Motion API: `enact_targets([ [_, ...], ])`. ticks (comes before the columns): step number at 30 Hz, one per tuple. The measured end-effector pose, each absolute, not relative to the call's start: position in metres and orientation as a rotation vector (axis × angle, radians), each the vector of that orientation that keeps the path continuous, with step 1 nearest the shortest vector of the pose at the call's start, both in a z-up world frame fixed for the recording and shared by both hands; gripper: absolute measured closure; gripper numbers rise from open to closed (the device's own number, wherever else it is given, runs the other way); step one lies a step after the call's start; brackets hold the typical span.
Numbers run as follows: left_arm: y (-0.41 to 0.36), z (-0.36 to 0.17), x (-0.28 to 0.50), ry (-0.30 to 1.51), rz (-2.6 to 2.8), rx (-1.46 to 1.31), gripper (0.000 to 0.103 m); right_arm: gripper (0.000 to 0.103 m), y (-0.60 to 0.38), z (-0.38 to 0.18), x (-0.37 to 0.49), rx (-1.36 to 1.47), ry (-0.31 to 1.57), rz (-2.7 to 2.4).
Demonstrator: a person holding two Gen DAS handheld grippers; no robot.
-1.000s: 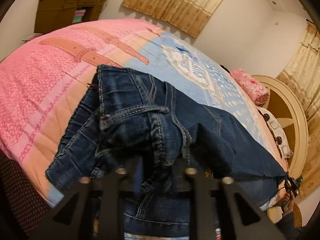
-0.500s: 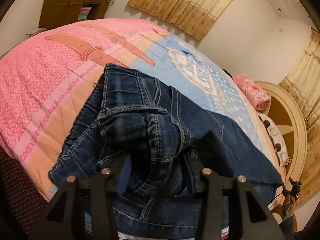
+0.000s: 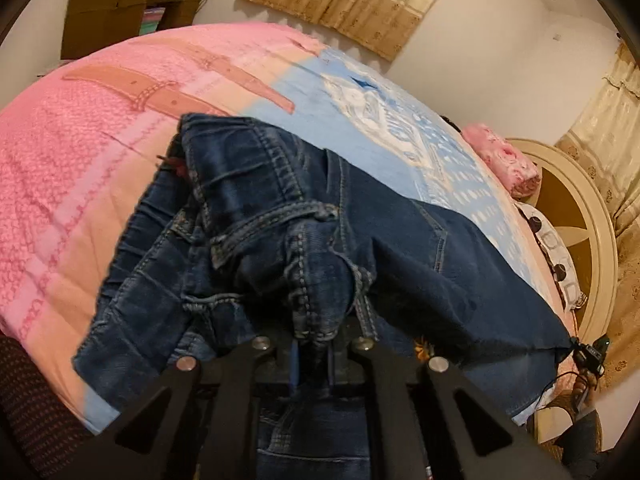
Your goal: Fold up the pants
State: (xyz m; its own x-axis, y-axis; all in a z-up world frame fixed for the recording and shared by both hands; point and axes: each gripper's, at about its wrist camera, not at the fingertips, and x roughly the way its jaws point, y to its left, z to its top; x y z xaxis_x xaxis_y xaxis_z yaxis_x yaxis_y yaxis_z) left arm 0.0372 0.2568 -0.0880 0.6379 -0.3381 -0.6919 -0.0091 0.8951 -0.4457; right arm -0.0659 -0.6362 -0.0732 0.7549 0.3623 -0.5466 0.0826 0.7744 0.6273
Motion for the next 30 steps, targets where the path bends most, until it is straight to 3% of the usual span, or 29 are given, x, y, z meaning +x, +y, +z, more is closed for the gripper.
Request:
enact_targets([
  [10, 0.274, 0.002, 0.022, 0.640, -0.255, -0.397, 0.094, 0.097, -0.609, 0.057, -0.060, 0.501, 0.486, 0.272],
  [13, 0.287, 0.004, 0.013, 0.640, -0.281, -0.420, 0.094, 0.097, -0.592, 0.086, -0.080, 0.417, 0.410, 0.381],
  [15, 0.295, -0.013, 0.010, 0.696, -0.279, -0.424, 0.094, 0.097, -0.586, 0.077, -0.096, 0.367, 0.428, 0.418],
  [19, 0.303, -0.058, 0.005, 0.817, -0.258, -0.471, 0.094, 0.097, -0.603, -0.004, -0.115, 0.411, 0.622, 0.315],
  [23, 0.298, -0.057, -0.002, 0.826, -0.252, -0.454, 0.094, 0.097, -0.620, -0.077, -0.132, 0.517, 0.711, 0.248],
  [30, 0.296, -0.046, -0.017, 0.825, -0.259, -0.407, 0.094, 0.097, -0.625, -0.078, -0.143, 0.522, 0.644, 0.281],
])
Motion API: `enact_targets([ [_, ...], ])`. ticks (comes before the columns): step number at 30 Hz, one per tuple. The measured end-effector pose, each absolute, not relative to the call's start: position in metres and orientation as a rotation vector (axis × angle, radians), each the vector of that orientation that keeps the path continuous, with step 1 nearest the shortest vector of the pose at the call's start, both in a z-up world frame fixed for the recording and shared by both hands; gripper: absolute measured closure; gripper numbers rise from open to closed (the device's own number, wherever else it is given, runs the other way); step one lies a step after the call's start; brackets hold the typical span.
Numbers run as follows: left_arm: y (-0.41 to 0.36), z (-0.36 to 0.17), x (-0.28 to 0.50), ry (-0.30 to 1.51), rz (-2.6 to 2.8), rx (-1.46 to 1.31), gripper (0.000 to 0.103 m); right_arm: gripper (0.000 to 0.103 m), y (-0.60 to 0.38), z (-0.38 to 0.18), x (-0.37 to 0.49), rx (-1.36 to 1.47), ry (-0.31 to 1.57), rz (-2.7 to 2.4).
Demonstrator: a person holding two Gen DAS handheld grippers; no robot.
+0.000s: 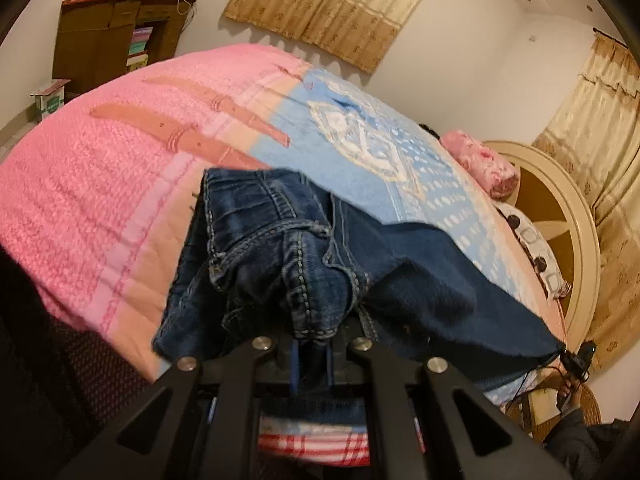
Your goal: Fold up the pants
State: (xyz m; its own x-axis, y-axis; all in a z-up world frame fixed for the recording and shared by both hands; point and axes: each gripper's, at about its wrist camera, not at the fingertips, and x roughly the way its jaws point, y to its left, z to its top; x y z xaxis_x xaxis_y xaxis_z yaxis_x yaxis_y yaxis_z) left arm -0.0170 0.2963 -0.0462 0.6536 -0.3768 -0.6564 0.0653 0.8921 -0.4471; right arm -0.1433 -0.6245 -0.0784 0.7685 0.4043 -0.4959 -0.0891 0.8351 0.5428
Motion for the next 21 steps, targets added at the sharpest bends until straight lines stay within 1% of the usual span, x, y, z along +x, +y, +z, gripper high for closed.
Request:
enact_targets([
  [5, 0.301, -0.058, -0.026, 0.840, -0.256, -0.428, 0.094, 0.097, -0.620, -0.094, -0.137, 0.481, 0.730, 0.216],
  [7, 0.298, -0.056, -0.020, 0.843, -0.250, -0.413, 0.094, 0.097, -0.624, -0.088, -0.123, 0.495, 0.743, 0.163],
  [10, 0.296, -0.046, -0.017, 0.823, -0.252, -0.410, 0.094, 0.097, -0.619, -0.041, -0.093, 0.428, 0.675, 0.139],
  [11, 0.295, -0.043, -0.018, 0.817, -0.254, -0.406, 0.094, 0.097, -0.614, -0.010, -0.084, 0.381, 0.615, 0.156],
  [13, 0.294, -0.042, -0.022, 0.814, -0.253, -0.400, 0.094, 0.097, -0.606, 0.030, -0.083, 0.322, 0.522, 0.182],
  [14, 0.294, -0.044, -0.026, 0.813, -0.258, -0.401, 0.094, 0.097, -0.604, 0.043, -0.085, 0.302, 0.485, 0.199],
  [16, 0.296, -0.050, -0.031, 0.819, -0.262, -0.407, 0.094, 0.097, -0.603, 0.050, -0.092, 0.264, 0.451, 0.208],
  [19, 0.296, -0.063, -0.036, 0.853, -0.289, -0.412, 0.094, 0.097, -0.612, 0.014, -0.103, 0.253, 0.494, 0.207],
  [21, 0.293, -0.070, -0.036, 0.881, -0.295, -0.391, 0.093, 0.097, -0.615, -0.039, -0.106, 0.243, 0.636, 0.169],
])
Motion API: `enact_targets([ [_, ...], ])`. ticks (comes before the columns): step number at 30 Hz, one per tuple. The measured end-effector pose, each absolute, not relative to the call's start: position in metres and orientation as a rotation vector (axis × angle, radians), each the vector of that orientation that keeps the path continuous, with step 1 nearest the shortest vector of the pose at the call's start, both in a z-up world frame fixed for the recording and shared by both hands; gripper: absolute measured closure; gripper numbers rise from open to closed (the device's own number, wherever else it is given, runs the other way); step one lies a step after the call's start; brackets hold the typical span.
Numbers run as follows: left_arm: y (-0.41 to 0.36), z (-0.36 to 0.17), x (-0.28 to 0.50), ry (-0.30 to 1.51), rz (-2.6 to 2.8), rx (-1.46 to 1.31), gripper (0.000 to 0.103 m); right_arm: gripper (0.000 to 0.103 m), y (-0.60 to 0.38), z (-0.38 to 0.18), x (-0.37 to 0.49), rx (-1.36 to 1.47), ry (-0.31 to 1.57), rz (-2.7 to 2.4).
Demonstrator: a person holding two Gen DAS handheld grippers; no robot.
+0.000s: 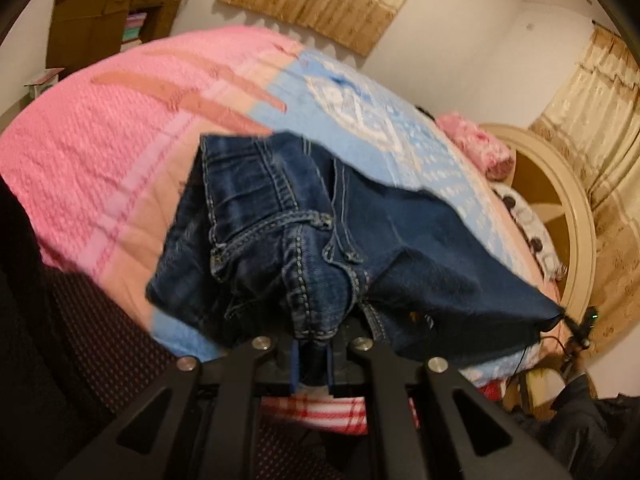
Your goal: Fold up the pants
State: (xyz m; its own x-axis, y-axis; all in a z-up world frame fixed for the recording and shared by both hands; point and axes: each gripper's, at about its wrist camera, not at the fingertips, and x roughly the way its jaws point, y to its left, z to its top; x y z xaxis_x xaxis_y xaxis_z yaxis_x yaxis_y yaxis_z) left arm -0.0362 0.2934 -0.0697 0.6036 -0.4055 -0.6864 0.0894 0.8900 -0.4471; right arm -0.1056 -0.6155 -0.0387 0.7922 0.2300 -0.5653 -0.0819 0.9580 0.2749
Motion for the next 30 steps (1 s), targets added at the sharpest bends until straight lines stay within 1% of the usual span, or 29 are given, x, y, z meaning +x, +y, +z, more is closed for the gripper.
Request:
enact_targets([
  [2, 0.293, -0.071, -0.035, 0.899, -0.294, -0.389, 0.093, 0.097, -0.613, -0.087, -0.117, 0.275, 0.719, 0.187],
  [3, 0.293, -0.070, -0.035, 0.902, -0.293, -0.386, 0.093, 0.097, -0.613, -0.101, -0.124, 0.305, 0.731, 0.203],
  [5, 0.291, -0.067, -0.034, 0.906, -0.292, -0.368, 0.093, 0.095, -0.610, -0.124, -0.137, 0.384, 0.753, 0.269],
  [7, 0.287, -0.065, -0.034, 0.915, -0.284, -0.339, 0.093, 0.095, -0.606, -0.133, -0.148, 0.392, 0.752, 0.266],
  [9, 0.285, -0.065, -0.035, 0.925, -0.275, -0.316, 0.093, 0.092, -0.612, -0.134, -0.153, 0.417, 0.737, 0.249],
  [10, 0.284, -0.065, -0.036, 0.928, -0.274, -0.314, 0.093, 0.085, -0.619, -0.130, -0.155, 0.422, 0.712, 0.215],
  [11, 0.284, -0.066, -0.037, 0.932, -0.274, -0.315, 0.093, 0.075, -0.622, -0.127, -0.157, 0.432, 0.697, 0.193],
  [13, 0.285, -0.066, -0.042, 0.947, -0.272, -0.311, 0.093, 0.068, -0.632, -0.120, -0.156, 0.472, 0.664, 0.160],
  [16, 0.286, -0.064, -0.053, 0.953, -0.288, -0.293, 0.091, 0.067, -0.648, -0.104, -0.149, 0.540, 0.609, 0.145],
  [21, 0.290, -0.054, -0.070, 0.929, -0.273, -0.278, 0.090, 0.066, -0.673, -0.087, -0.140, 0.605, 0.583, 0.061],
  [28, 0.291, -0.025, -0.083, 0.834, -0.227, -0.268, 0.090, 0.065, -0.661, -0.097, -0.129, 0.640, 0.578, 0.100],
  [29, 0.289, -0.019, -0.083, 0.819, -0.222, -0.253, 0.089, 0.065, -0.659, -0.099, -0.126, 0.645, 0.577, 0.108],
  [30, 0.288, -0.011, -0.084, 0.805, -0.206, -0.232, 0.086, 0.065, -0.657, -0.100, -0.125, 0.649, 0.578, 0.112],
])
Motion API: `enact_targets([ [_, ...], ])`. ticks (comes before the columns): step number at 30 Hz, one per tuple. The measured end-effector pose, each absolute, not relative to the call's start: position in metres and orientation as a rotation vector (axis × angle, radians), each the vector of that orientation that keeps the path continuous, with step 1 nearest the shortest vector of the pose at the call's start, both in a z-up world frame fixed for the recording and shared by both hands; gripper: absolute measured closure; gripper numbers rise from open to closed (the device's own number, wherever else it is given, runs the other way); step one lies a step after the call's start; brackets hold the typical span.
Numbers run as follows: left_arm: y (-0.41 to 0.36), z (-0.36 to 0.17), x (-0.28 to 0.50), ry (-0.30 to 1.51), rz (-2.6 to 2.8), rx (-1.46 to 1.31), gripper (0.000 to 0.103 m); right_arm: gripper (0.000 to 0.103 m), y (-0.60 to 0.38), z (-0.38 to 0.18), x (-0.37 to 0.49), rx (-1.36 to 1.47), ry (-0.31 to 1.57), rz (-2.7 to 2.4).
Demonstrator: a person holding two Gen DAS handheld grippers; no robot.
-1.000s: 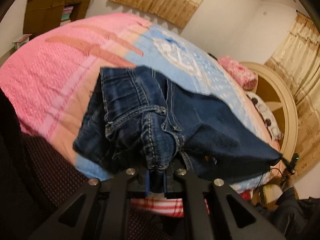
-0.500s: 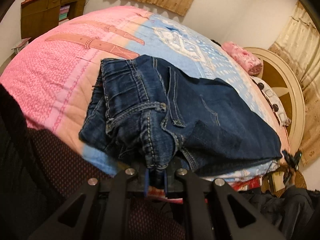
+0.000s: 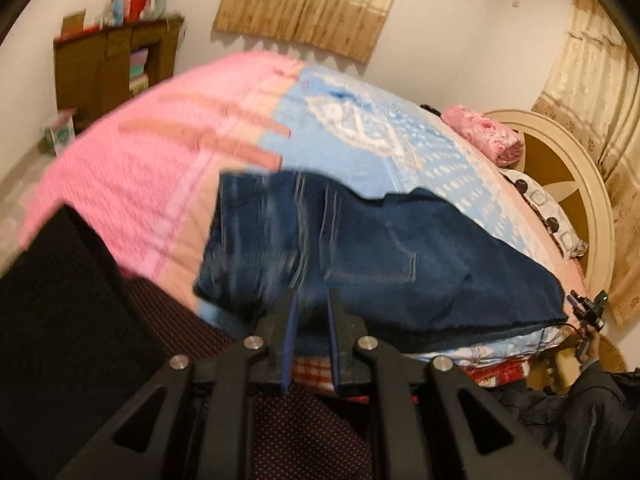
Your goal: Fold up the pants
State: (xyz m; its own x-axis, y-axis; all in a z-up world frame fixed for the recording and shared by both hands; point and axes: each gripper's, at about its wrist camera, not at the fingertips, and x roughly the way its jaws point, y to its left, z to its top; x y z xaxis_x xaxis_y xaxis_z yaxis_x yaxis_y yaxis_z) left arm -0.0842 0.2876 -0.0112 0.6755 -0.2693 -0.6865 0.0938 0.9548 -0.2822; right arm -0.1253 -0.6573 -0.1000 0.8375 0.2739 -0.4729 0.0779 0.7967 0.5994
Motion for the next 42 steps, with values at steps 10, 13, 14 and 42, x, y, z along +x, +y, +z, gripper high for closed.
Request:
enact_targets([
  [10, 0.211, 0.009, -0.042, 0.750, -0.286, -0.140, 0.086, 0.056, -0.664, -0.100, -0.125, 0.731, 0.570, 0.089],
  [13, 0.148, 0.002, -0.016, 0.773, -0.422, -0.102, 0.086, 0.056, -0.680, -0.101, -0.126, 0.828, 0.568, 0.081],
  [14, 0.129, -0.001, -0.009, 0.781, -0.456, -0.092, 0.086, 0.056, -0.688, -0.098, -0.128, 0.872, 0.553, 0.097],
  [42, -0.127, -0.115, 0.041, 0.977, -0.924, -0.013, 0.086, 0.061, -0.651, -0.125, -0.081, 0.933, 0.756, 0.414],
])
